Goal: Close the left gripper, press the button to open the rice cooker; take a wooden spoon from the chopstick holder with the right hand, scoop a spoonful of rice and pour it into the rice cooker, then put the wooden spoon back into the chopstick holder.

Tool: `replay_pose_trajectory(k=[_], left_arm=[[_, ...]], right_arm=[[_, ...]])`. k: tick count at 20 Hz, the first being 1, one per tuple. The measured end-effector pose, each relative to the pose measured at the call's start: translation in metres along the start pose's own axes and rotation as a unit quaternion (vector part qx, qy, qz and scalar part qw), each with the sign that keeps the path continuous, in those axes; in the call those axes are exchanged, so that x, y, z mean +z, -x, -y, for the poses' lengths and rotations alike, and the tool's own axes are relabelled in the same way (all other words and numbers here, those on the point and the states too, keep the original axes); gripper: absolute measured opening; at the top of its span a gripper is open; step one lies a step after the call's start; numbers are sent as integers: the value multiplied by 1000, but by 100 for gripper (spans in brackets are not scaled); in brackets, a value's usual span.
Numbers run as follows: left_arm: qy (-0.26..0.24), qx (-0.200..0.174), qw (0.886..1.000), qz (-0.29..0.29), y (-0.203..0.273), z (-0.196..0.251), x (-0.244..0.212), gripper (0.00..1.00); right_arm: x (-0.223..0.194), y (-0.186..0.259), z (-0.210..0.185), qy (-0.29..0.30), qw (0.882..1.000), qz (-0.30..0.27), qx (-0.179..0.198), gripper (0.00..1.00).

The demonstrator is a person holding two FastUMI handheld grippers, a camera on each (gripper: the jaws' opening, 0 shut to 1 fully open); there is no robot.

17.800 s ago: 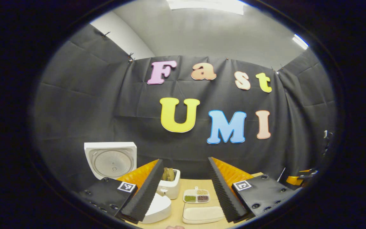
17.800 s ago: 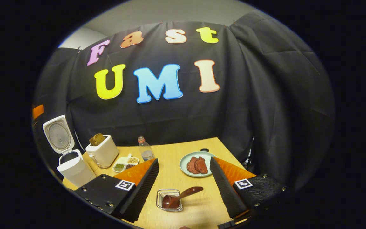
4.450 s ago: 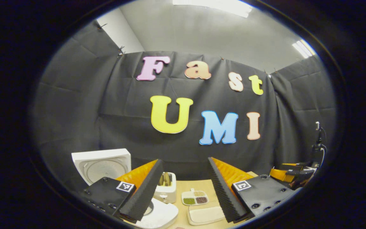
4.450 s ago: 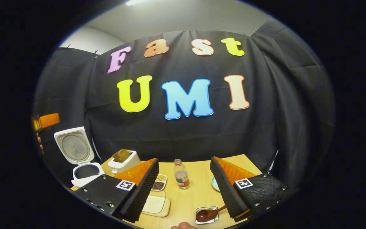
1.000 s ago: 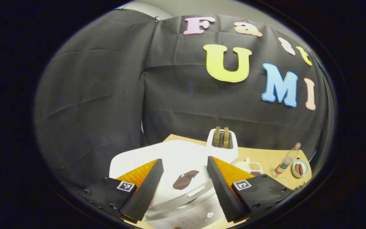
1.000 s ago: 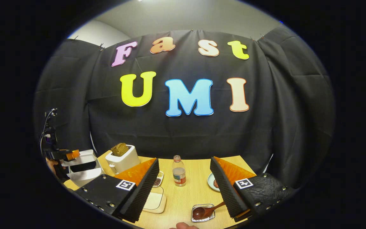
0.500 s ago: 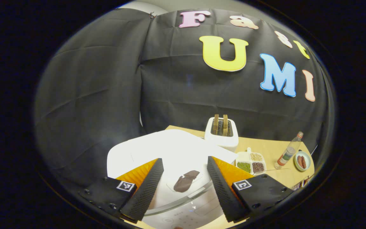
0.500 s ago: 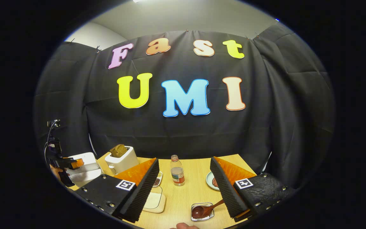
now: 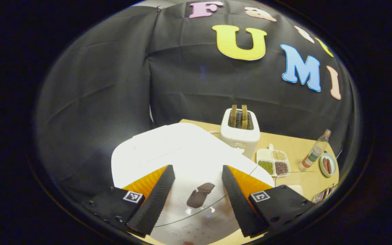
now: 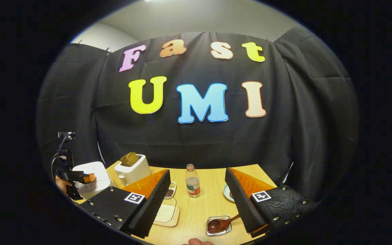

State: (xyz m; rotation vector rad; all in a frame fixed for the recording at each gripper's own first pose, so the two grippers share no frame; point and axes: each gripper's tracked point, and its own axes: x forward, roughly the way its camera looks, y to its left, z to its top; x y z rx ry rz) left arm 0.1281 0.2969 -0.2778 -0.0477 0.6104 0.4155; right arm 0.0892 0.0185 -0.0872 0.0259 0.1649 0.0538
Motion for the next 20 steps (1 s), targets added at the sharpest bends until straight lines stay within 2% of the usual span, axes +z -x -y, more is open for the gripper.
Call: replay_pose_trajectory(k=[3,5,7,10,12,13,14,16,18,20], left_arm=[[8,0,1000,7,2,0,0,98],[-5,-10,1000,19,4,2,1,98],[12,-30,999,27,8,6,8,98],[35,-39,995,88,38,13,56,97],[27,-57,986,157,84,30,107,97],[15,-68,978,195,111,40,134,97],[-3,-79,970,230,139,53,158,97],[-34,-91,951,295,204,72,191,96],[-40,-117,936,330,261,101,205,99],[-36,-156,929,335,290,129,199,97]], right_arm=[[-2,1,0,-13,1000,-4,0,98],[0,2,1,-11,1000,-1,-1,98],[7,3,2,-8,1000,5,-2,99],[23,4,1,-8,1000,22,0,98],[38,6,-1,-13,999,40,2,98],[45,8,-4,-16,999,48,5,94],[52,10,-7,-18,998,54,5,98],[69,17,-12,-21,997,69,3,98],[83,24,-17,-24,997,78,-4,98],[93,31,-27,-27,996,81,-5,94]])
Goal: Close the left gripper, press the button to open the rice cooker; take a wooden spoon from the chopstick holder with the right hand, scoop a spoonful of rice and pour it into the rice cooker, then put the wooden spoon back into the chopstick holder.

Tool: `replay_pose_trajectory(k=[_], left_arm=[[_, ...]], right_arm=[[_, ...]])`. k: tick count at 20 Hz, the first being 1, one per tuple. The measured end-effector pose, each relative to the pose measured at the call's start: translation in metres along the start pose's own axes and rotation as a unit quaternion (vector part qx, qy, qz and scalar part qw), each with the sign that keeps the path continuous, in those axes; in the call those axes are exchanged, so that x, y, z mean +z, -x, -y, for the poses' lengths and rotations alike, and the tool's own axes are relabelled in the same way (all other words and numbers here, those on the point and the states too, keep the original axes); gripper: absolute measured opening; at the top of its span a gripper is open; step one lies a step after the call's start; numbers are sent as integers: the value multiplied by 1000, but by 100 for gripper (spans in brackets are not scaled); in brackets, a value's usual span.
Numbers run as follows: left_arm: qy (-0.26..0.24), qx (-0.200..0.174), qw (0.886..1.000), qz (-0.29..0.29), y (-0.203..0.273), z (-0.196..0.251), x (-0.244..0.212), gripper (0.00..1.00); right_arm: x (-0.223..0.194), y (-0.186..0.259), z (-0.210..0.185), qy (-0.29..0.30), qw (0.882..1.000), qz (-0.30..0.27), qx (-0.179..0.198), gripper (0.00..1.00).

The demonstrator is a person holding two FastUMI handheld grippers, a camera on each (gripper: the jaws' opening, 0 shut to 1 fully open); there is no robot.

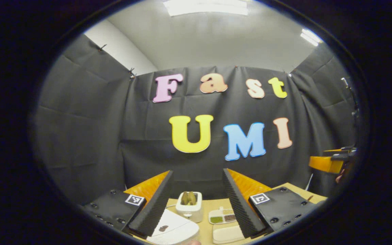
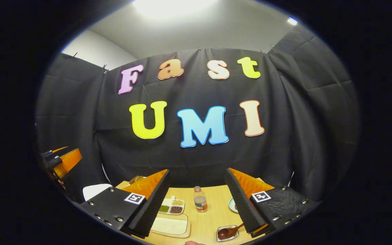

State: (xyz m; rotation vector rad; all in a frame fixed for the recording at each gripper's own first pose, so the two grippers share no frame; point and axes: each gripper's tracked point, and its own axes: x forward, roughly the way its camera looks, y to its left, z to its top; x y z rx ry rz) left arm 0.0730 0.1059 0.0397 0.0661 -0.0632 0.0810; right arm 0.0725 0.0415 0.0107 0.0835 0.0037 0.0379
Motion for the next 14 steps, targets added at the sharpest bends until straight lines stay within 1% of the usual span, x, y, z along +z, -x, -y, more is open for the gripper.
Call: replay_pose_trajectory(k=[1,3,4,5,6,9,10,11,12,14], left_arm=[[11,-16,1000,-2,18,13,-1,94],[19,-21,1000,-6,38,21,1,98],[21,-27,999,-3,43,23,4,98],[24,-28,999,0,47,21,7,100],[29,-27,999,0,50,18,9,98],[38,-24,999,-6,54,10,7,98],[36,-20,999,-8,55,6,7,98],[35,-16,999,-8,56,3,6,99],[35,-13,999,-8,57,0,6,100],[33,-12,999,-5,60,-4,8,97]], right_arm=[[4,4,-3,-1,1000,0,-1,98],[10,11,-12,-1,1000,3,-3,98],[11,15,-14,2,1000,3,-4,98],[11,19,-16,4,1000,4,-4,94],[13,23,-18,6,1000,6,-5,98],[14,34,-21,7,1000,9,-13,98],[13,37,-23,7,1000,9,-14,94],[13,41,-23,8,1000,8,-16,98],[13,43,-23,11,1000,9,-18,98],[13,46,-26,13,1000,9,-21,98]])
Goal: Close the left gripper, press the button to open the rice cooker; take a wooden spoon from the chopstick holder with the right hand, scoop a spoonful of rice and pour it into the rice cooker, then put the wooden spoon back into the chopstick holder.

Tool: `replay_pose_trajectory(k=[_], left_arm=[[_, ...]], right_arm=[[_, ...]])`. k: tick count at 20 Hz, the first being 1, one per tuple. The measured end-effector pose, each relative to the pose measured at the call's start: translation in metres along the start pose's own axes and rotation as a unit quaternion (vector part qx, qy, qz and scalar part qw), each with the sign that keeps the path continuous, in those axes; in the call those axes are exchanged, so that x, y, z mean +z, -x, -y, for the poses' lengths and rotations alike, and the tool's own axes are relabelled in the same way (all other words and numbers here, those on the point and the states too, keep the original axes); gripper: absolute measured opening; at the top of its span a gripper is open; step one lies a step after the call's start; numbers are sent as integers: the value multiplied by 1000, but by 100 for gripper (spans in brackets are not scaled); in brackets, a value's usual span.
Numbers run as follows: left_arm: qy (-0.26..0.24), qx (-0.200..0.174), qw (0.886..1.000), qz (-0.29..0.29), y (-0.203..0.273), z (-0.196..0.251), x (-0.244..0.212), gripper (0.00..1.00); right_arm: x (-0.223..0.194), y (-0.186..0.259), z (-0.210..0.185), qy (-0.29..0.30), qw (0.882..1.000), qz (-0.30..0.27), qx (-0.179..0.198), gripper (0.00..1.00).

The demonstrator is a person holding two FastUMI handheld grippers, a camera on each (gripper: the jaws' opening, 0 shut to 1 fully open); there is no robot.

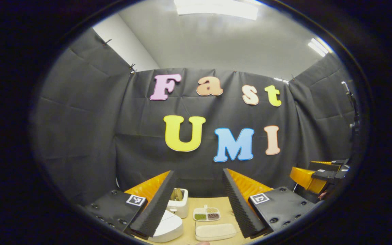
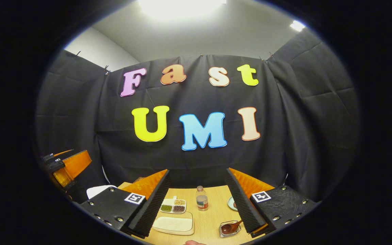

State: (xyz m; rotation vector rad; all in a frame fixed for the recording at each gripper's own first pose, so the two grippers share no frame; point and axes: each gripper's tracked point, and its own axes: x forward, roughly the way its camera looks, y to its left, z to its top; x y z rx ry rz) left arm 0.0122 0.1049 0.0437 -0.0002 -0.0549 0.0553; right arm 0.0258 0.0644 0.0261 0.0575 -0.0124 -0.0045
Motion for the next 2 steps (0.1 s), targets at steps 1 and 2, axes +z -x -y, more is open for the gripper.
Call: replay_pose_trajectory(k=[1,2], left_arm=[[-3,0,1000,3,0,-1,1,96],[-7,1,1000,5,0,-3,2,96]], right_arm=[[1,1,-2,-2,1000,0,0,98],[2,2,-2,-3,1000,2,-1,98]])
